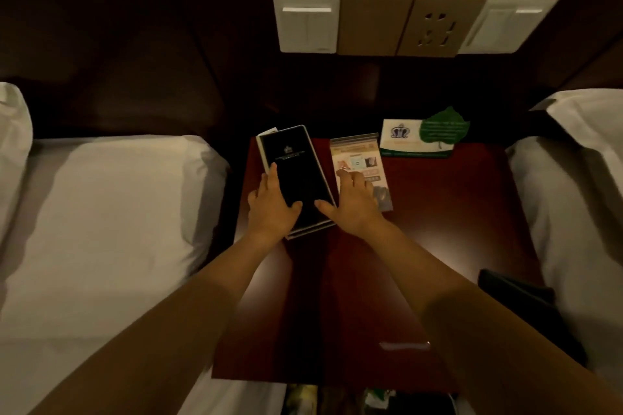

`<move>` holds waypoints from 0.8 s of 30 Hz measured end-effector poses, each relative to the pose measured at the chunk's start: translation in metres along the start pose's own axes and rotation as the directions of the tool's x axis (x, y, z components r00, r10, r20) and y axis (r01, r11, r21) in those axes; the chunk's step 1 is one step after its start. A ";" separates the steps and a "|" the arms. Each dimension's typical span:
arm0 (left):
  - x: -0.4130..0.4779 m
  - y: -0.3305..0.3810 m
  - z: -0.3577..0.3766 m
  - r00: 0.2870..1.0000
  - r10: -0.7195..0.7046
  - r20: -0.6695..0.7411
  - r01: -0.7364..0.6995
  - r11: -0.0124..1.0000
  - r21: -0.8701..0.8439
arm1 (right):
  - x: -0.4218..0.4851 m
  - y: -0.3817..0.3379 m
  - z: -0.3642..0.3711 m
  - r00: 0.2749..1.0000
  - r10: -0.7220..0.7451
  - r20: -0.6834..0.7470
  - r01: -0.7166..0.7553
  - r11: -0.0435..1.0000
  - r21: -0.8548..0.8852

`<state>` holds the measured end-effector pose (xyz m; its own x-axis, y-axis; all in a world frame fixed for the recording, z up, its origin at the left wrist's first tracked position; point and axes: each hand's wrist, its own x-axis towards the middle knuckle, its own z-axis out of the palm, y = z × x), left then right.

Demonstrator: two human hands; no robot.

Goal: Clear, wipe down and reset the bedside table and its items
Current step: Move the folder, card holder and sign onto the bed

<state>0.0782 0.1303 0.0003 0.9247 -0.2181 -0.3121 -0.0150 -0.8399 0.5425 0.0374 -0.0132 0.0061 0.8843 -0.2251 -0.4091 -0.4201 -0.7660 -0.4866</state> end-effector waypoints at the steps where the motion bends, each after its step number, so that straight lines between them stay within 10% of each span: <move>1: 0.008 -0.004 0.000 1.000 -0.024 -0.003 0.024 0.999 -0.034 | 0.009 -0.005 0.005 1.000 0.000 0.018 0.000 1.000 0.009; 24: 0.041 -0.066 0.013 0.914 -0.386 -0.124 0.328 0.883 -0.336 | 0.075 -0.072 0.063 0.979 0.202 -0.031 -0.179 0.918 0.355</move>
<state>0.1119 0.1708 -0.0581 0.8982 0.1871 -0.3978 0.4175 -0.6461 0.6390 0.1208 0.0634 -0.0383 0.7868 -0.3938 -0.4753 -0.6158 -0.4487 -0.6476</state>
